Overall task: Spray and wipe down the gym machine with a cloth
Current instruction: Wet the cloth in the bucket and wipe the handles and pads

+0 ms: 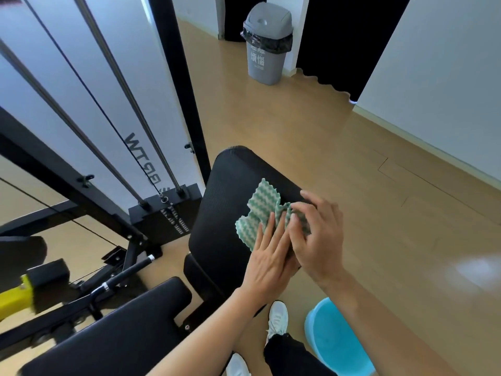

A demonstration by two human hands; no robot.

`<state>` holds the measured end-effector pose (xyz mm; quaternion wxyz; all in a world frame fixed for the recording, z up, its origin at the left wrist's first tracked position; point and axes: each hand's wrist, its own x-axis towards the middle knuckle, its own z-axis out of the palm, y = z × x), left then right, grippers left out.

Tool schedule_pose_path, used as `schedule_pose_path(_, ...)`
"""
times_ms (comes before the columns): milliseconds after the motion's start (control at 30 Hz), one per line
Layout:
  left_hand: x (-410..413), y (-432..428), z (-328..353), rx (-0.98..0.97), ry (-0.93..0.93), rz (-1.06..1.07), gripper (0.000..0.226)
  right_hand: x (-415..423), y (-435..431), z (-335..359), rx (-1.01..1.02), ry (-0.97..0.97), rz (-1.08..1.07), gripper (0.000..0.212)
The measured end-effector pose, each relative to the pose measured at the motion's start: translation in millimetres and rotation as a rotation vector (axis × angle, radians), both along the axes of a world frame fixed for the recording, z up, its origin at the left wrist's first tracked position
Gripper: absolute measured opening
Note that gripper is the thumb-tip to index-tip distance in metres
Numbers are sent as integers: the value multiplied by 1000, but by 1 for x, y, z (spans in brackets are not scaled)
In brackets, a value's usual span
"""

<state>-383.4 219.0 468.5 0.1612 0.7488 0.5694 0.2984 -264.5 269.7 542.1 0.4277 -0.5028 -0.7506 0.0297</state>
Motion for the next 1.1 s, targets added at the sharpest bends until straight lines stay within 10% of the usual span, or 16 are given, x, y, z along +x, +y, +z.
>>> schedule_pose_path(267,-47,23,-30,-119,130,136,66,6,35,5,-379,-98,-23,54)
schedule_pose_path(600,-102,94,-20,-392,-467,692,63,1,32,-4,-347,10,-120,57)
schedule_pose_path(1100,44,-46,-59,-317,-166,300,69,4,29,-10,-279,104,-120,49)
